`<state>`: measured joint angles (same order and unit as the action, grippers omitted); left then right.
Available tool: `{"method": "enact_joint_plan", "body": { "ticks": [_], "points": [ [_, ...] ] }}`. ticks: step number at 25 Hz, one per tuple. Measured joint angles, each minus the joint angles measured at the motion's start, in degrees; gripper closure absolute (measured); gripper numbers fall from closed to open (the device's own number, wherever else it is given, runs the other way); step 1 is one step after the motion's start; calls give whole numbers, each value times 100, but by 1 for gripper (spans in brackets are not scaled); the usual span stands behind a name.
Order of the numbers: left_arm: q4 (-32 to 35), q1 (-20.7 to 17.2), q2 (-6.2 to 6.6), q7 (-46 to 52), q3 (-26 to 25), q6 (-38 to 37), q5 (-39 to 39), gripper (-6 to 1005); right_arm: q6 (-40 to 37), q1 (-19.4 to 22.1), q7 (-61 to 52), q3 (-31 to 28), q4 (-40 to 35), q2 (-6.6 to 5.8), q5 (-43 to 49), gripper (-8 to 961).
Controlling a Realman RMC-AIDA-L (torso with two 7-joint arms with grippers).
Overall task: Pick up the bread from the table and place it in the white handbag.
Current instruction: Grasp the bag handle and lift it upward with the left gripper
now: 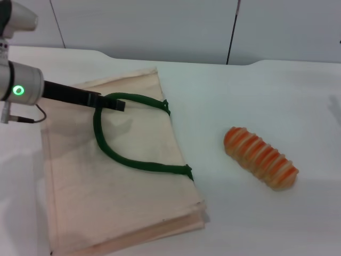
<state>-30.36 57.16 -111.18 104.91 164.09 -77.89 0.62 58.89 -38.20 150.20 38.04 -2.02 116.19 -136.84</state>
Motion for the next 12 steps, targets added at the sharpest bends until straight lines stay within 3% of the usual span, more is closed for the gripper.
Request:
{"method": "enact_joint_plan", "body": {
  "ticks": [6, 12],
  "points": [
    [261, -11, 39, 99, 0, 102, 51, 310, 0, -4, -9, -7, 7, 0, 0, 61],
    [277, -24, 53, 166, 0, 172, 102, 583, -14, -11, -9, -7, 9, 0, 0, 61]
  ]
}}
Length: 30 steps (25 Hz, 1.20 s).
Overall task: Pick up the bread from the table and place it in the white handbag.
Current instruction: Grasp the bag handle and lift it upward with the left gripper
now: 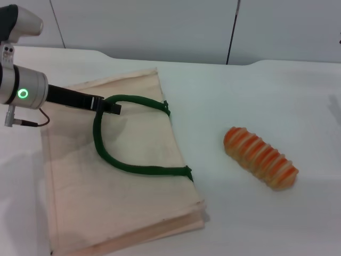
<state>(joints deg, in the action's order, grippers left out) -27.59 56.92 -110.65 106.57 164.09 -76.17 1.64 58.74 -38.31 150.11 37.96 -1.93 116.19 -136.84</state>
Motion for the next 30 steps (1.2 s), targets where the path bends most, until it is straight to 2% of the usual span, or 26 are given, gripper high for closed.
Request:
{"method": "enact_joint_plan", "body": {
  "ticks": [5, 10, 13, 14, 16, 22, 27, 30],
  "points": [
    [0, -36, -21, -87, -8, 3, -285, 691, -12, 0, 0, 0, 0, 0, 0, 61],
    [5, -215, 12, -402, -9, -240, -1172, 800, -19, -3, -15, 0, 0, 0, 0, 61],
    [8, -337, 56, -612, -9, -503, -1721, 829, -22, -6, -121, 1, 0, -1, 1, 61],
    [8, -406, 106, -756, -9, -791, -2067, 839, -25, -6, -161, 0, 0, -2, 2, 61],
    [8, -431, 134, -807, -9, -941, -2207, 858, -31, -6, -306, 3, -7, -8, 11, 61],
    [8, -522, 374, -978, -9, -1722, -2847, 855, -39, -5, -920, 53, -79, -33, 119, 61],
    [-11, -558, 549, -1120, -7, -2415, -3312, 853, -27, 50, -1720, 58, -400, -36, 613, 62],
    [-28, -559, 646, -1080, -1, -2548, -3352, 852, -25, 86, -2474, 61, -702, -63, 1088, 62]
  ]
}}
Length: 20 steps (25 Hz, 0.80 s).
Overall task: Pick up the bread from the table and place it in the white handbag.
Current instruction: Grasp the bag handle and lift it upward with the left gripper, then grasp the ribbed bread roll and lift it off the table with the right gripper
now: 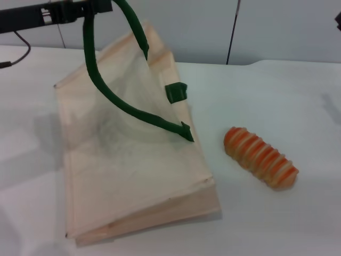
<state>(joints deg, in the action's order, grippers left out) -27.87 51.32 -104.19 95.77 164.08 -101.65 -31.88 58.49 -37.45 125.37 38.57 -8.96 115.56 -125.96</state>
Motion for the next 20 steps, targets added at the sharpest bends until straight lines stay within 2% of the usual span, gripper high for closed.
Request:
{"method": "enact_joint_plan", "body": {
  "ticks": [3, 4, 5, 10, 13, 14, 15, 18, 20],
  "points": [
    [-14, 0, 18, 17, 1, -7, 15, 850, -3, 28, -922, 1, -389, -82, 752, 62],
    [-15, 0, 18, 18, 1, -7, 16, 850, 19, 37, -1475, 1, -675, -170, 1339, 62],
    [-16, 0, 19, 19, 1, -4, 19, 849, 19, 37, -1475, 1, -675, -170, 1339, 62],
    [-17, 0, 20, 56, 1, 36, 141, 847, 132, -42, -3106, 1, -1677, -443, 3448, 62],
    [-17, -2, 17, 91, 1, 49, 169, 846, 506, -53, -3833, -3, -2363, -560, 4506, 62],
    [-17, -10, 17, 95, 1, 49, 170, 845, 848, -55, -4213, -7, -2835, -620, 5206, 62],
    [-17, -22, 17, 102, 1, 50, 173, 845, 848, -55, -4213, -7, -2835, -620, 5206, 62],
    [-17, -55, 18, 113, 1, 49, 178, 843, 1361, -88, -4761, -31, -3584, -679, 6384, 62],
    [-17, -78, 19, 116, 1, 48, 179, 842, 1705, -99, -4937, -52, -4041, -653, 6950, 62]
  ]
}}
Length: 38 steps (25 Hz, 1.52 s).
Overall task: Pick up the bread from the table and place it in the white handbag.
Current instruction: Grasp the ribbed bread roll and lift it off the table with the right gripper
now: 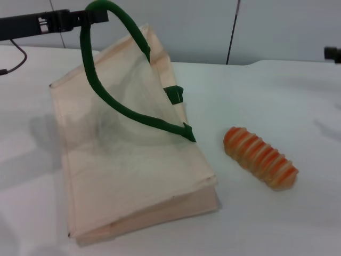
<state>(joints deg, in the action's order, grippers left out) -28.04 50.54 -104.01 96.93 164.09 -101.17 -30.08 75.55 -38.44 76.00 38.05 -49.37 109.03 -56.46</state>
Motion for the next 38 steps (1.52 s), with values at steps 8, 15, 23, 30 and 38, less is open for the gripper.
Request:
{"method": "enact_joint_plan", "body": {
  "ticks": [8, 15, 23, 30, 38],
  "points": [
    [-16, -95, 4, 43, 0, 75, 3, 839, 1490, -180, -467, 3, -1255, 241, 1574, 63],
    [-18, -93, 7, 74, 0, 77, 33, 835, 2040, -426, -513, 44, -1730, 664, 3052, 63],
    [-22, -62, 15, 124, 0, 95, 55, 832, 2229, -568, -550, 221, -1313, 681, 3146, 64],
    [-27, -78, 15, 133, 0, 133, 41, 828, 2362, -636, -560, 605, -834, 681, 3142, 65],
    [-26, -26, 12, 134, 0, 132, 55, 825, 2142, -940, -719, 796, -81, 684, 3131, 66]
  ]
}}
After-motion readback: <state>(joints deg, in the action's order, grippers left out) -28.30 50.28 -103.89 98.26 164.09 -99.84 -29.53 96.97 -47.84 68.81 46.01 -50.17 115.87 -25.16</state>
